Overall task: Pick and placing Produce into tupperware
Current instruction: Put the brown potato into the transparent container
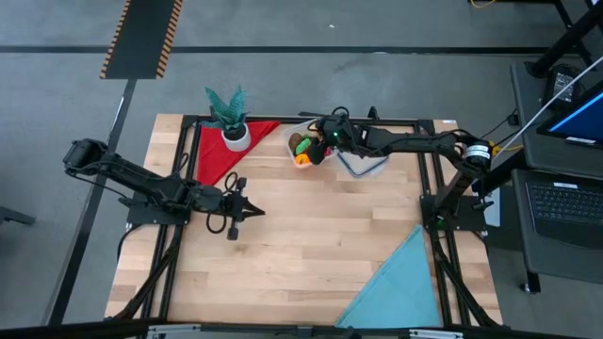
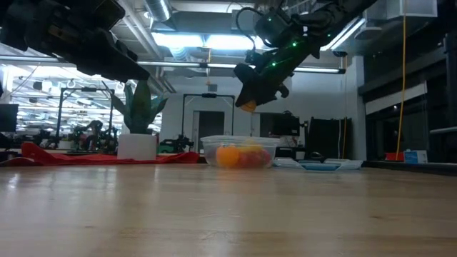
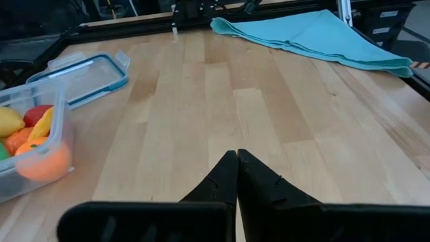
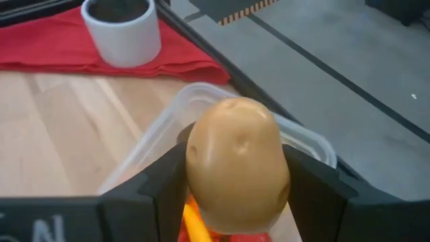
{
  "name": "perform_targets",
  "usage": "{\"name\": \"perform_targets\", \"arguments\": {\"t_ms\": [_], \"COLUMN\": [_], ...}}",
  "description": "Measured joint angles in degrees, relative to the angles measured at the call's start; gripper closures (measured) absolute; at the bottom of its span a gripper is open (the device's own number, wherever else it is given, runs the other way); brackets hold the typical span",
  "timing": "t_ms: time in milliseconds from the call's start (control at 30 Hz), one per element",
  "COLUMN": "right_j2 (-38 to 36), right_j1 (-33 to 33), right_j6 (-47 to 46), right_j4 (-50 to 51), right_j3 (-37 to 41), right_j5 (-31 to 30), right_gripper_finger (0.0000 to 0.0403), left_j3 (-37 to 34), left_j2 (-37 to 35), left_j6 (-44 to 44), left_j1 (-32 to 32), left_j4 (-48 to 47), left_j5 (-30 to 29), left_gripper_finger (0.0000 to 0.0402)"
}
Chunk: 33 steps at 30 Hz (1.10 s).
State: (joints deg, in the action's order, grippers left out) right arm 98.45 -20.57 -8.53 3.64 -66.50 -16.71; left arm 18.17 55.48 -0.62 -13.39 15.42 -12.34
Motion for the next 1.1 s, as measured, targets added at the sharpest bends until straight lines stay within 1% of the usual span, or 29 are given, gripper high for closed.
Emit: {"name": "perform_targets", "arguments": {"t_ms": [100,200,300,367,500,767,833,933,1100], "right_j2": [0.83,2.62,4.59,6.11,9.62,18.28,19.75,20.96,21.18], "right_j1": [-1.10,-2.27,-3.46,-4.26,-5.68,-6.28,-6.28,-6.26,-6.26], "right_j6": [-0.02,0.81,1.32,1.11,1.38,2.68,3.03,3.01,3.01], "right_j4": [-1.91,-4.80,-5.67,-4.15,-0.47,14.93,16.73,18.02,18.11], "right_j3": [-0.11,-0.11,-0.39,-1.88,-6.75,-20.72,-23.07,-25.05,-25.18], "right_j5": [0.30,3.65,4.90,5.53,8.91,9.35,9.35,9.35,9.35], "right_gripper_finger": [0.0193,0.0193,0.0193,0.0193,0.0193,0.0193,0.0193,0.0193,0.0193], "left_j3": [0.00,0.00,0.00,0.00,0.00,0.00,0.00,0.00,0.00], "left_j2": [0.00,0.00,0.00,0.02,0.02,0.02,0.02,0.02,0.02], "left_j6": [0.00,0.00,-0.04,-0.02,-0.11,-0.11,-0.10,-0.07,-0.07], "left_j1": [0.00,0.00,0.00,0.00,0.16,0.83,1.01,1.01,1.01], "left_j4": [0.00,-0.09,-0.38,-0.56,-0.79,-2.65,-3.22,-3.29,-3.41], "left_j5": [-0.01,-0.02,-0.02,-0.02,0.00,-0.23,-0.20,-0.22,-0.22], "left_gripper_finger": [0.0397,0.0388,0.0380,0.0375,0.0367,0.0355,0.0353,0.0351,0.0354]}}
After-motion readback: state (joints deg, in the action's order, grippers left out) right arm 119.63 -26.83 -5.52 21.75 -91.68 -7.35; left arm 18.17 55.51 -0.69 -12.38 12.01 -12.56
